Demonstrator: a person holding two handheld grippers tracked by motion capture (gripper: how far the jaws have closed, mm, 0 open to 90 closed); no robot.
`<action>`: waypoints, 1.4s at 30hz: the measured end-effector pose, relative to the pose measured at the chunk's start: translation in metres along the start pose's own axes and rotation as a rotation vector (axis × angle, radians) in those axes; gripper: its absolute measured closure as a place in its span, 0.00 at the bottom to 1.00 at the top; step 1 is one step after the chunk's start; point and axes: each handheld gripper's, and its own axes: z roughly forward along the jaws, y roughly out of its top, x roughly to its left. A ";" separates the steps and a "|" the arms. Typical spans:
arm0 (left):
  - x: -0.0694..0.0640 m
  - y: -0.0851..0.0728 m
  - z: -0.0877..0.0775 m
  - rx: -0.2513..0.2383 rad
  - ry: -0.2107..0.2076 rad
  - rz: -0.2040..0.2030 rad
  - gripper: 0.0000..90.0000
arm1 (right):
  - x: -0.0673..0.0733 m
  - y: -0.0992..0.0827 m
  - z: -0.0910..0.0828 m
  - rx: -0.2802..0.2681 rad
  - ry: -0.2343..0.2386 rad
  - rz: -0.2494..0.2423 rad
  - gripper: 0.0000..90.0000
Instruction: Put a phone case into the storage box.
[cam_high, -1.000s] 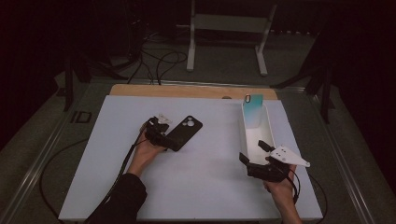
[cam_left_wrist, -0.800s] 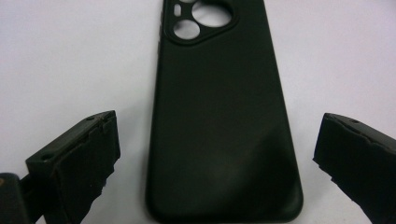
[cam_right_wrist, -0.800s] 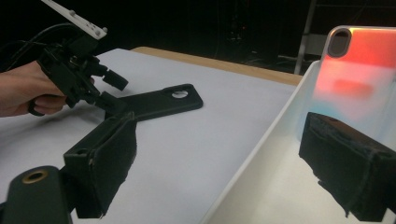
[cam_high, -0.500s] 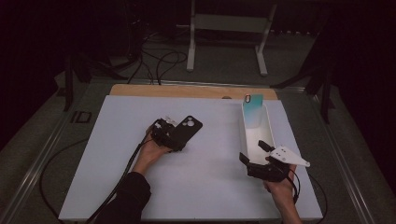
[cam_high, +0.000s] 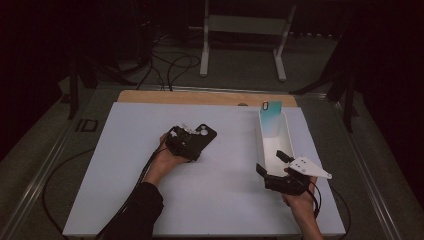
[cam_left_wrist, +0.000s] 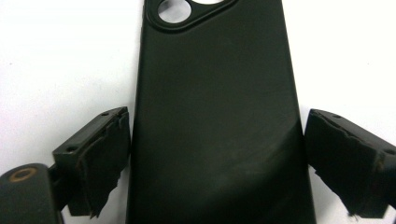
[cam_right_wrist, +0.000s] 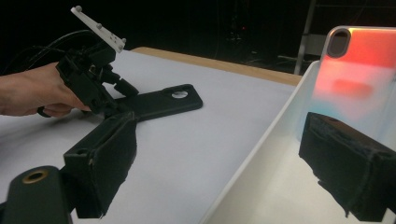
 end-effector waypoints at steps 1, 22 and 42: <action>0.000 0.000 0.000 0.000 0.000 0.000 0.12 | 0.000 0.000 0.000 0.000 0.000 0.001 0.13; 0.000 -0.004 -0.013 0.006 0.011 -0.016 0.20 | 0.000 -0.001 0.000 0.005 -0.003 0.004 0.13; 0.001 -0.014 -0.059 -0.151 0.022 -0.052 0.19 | -0.004 0.007 0.000 0.020 0.007 0.013 0.13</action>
